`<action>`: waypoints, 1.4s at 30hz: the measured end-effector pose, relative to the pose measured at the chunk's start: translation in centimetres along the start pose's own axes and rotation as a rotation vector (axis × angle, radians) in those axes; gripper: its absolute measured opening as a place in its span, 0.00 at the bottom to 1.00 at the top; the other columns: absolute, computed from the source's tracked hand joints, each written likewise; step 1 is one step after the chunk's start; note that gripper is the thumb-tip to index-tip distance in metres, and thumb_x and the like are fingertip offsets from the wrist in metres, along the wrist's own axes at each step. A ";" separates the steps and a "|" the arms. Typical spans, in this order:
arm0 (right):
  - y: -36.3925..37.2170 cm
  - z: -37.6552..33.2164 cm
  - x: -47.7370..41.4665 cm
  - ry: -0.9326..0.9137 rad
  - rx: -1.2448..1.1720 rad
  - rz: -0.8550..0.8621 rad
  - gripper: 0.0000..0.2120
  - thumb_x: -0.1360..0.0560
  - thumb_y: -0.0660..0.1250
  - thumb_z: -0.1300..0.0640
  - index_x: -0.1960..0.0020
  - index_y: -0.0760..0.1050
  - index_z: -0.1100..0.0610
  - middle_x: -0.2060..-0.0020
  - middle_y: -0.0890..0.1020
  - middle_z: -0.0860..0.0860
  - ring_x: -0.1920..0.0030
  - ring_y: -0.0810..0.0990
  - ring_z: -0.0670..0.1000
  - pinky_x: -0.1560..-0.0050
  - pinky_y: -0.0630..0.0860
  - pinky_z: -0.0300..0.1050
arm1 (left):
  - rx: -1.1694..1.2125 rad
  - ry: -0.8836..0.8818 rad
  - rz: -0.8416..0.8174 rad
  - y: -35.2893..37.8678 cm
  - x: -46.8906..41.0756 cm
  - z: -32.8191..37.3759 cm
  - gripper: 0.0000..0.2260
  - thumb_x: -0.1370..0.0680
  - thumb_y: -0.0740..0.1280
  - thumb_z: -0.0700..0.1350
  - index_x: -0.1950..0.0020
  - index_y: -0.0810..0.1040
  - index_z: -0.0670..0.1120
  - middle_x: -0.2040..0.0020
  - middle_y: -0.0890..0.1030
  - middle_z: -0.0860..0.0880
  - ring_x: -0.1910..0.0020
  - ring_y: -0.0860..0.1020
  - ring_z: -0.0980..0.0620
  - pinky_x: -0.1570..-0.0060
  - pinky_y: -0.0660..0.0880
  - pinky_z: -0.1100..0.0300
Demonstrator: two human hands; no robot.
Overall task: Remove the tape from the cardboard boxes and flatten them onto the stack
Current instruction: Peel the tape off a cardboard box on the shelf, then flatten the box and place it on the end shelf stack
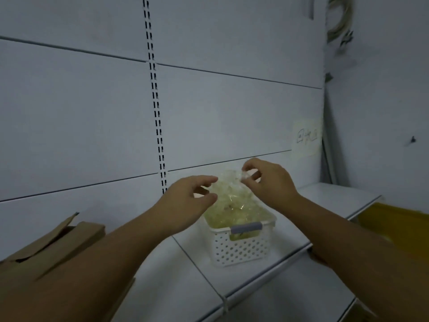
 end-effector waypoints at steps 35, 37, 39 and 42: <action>16.9 -30.1 6.1 -0.720 -0.246 -0.778 0.21 0.29 0.61 0.64 0.37 0.75 0.51 0.40 0.77 0.50 0.42 0.75 0.51 0.43 0.73 0.44 | -0.388 -0.908 0.042 -19.2 18.0 -17.9 0.20 0.22 0.61 0.55 0.34 0.72 0.45 0.38 0.76 0.44 0.45 0.76 0.47 0.53 0.77 0.56; 17.7 -31.0 6.4 -0.734 -0.237 -0.835 0.21 0.28 0.62 0.64 0.37 0.74 0.54 0.40 0.76 0.51 0.40 0.74 0.52 0.41 0.71 0.44 | -0.270 -0.940 0.048 -19.4 18.8 -18.4 0.25 0.22 0.62 0.56 0.29 0.66 0.48 0.33 0.72 0.45 0.42 0.75 0.45 0.55 0.78 0.55; 18.2 -31.5 6.6 -0.732 -0.184 -0.869 0.20 0.29 0.63 0.63 0.37 0.72 0.55 0.41 0.76 0.52 0.41 0.74 0.54 0.41 0.72 0.48 | -0.138 -0.972 0.039 -19.5 19.6 -18.5 0.29 0.24 0.63 0.57 0.26 0.61 0.51 0.31 0.69 0.46 0.40 0.75 0.45 0.54 0.80 0.54; 19.0 -32.4 7.4 -0.799 -0.016 -0.867 0.24 0.29 0.66 0.61 0.34 0.68 0.50 0.42 0.77 0.53 0.46 0.76 0.55 0.47 0.75 0.50 | -0.072 -0.939 -0.012 -19.7 20.0 -18.5 0.30 0.24 0.64 0.58 0.25 0.60 0.51 0.29 0.67 0.47 0.39 0.72 0.47 0.48 0.80 0.52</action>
Point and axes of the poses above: each hand's wrist, its own x-axis away from the middle knuckle, its own y-axis out of the palm, z = x × y, the point moved 7 cm from there along -x, towards the middle knuckle
